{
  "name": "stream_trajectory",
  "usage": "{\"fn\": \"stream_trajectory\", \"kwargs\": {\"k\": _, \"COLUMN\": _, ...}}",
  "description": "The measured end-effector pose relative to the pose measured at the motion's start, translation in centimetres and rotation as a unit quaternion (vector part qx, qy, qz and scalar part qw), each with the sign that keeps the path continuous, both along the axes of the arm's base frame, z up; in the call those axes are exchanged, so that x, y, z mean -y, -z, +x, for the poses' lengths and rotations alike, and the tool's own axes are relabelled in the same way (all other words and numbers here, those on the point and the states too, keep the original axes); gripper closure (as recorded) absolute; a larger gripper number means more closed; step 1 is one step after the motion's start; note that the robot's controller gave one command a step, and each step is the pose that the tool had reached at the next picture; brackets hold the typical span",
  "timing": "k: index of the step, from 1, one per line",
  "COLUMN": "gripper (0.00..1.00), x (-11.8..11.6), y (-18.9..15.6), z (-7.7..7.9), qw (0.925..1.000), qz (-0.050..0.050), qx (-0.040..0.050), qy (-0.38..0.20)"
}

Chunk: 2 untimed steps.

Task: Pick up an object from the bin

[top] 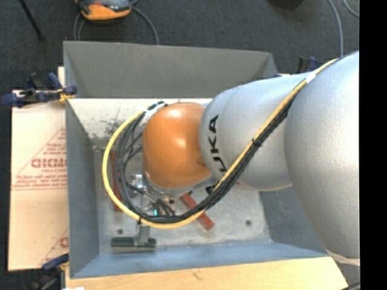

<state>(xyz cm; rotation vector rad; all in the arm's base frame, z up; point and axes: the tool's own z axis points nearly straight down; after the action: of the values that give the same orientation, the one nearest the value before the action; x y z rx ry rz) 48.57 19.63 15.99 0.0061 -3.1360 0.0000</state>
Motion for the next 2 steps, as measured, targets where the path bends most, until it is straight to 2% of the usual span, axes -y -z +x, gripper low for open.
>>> {"fn": "stream_trajectory", "kwargs": {"k": 1, "gripper": 0.00, "x": 0.1, "y": -0.4, "z": 0.2, "qw": 1.0000, "qz": 0.001, "qx": 0.0036, "qy": 0.002}}
{"fn": "stream_trajectory", "kwargs": {"k": 2, "gripper": 0.00, "x": 2.6, "y": 4.7, "z": -0.4, "qw": 0.9998, "qz": 0.001, "qx": 0.0069, "qy": -0.018}}
